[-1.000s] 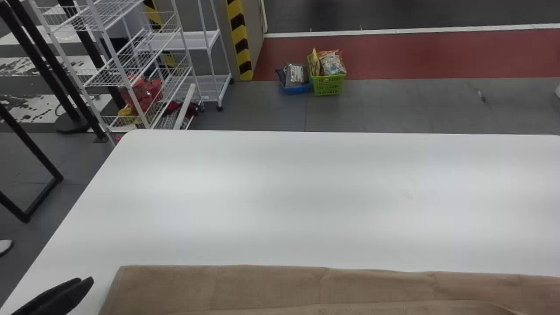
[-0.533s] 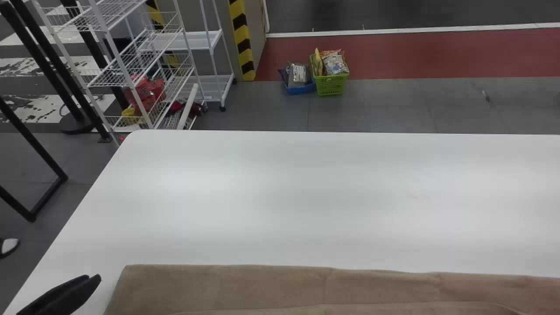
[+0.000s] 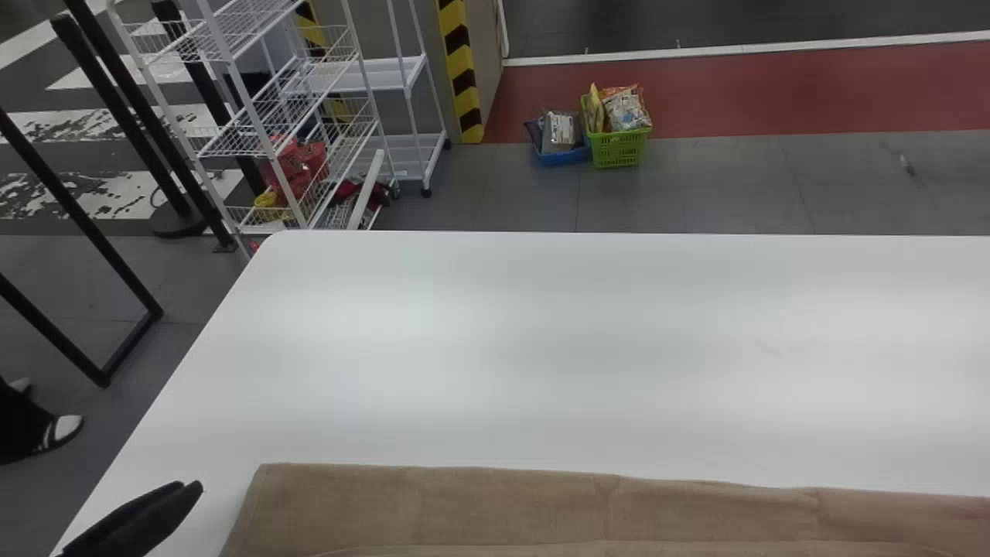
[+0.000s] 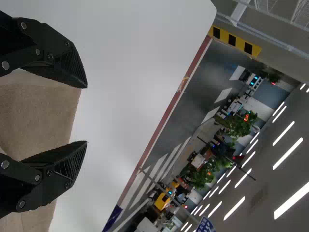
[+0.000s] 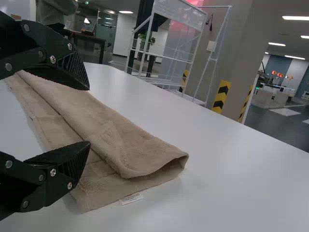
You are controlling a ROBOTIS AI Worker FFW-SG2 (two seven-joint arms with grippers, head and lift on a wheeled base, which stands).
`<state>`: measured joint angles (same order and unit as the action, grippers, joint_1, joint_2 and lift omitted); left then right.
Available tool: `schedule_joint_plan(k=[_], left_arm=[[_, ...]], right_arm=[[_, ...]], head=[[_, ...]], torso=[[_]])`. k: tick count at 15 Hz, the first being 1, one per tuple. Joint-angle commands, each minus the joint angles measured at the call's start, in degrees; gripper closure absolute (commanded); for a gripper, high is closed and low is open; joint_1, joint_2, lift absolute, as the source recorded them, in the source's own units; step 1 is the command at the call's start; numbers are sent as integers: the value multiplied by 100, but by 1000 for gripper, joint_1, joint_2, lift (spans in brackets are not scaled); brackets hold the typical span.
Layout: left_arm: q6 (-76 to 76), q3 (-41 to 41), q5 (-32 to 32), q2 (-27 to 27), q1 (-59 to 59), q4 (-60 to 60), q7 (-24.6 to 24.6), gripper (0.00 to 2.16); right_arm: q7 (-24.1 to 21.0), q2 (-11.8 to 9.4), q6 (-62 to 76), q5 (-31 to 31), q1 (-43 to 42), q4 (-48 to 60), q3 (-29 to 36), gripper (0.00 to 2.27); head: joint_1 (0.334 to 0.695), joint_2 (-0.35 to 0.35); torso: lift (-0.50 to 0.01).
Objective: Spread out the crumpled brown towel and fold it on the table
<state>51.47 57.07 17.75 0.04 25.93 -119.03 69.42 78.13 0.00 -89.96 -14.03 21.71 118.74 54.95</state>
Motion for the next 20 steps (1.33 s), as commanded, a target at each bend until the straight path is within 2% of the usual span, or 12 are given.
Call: schedule_joint_plan(k=[1,8,14,20], left_arm=[[0,41,45,14,0,11,28,522],[0,59,97,40,-26,55,63,522],[0,164,106,75,-35,117,107,522],[0,129,124,154,-105,240,89,522]], right_arm=[[19,5,-12,58,-9,17,42,532],[19,5,-12,234,-114,-9,147,532],[-70,-26,-12,779,-606,-132,-64,532],[-70,-26,-12,691,-404,-246,68,532]], head=[[695,200],[695,178],[695,161],[695,181]], torso=[[-127],[-127],[-127],[-127]])
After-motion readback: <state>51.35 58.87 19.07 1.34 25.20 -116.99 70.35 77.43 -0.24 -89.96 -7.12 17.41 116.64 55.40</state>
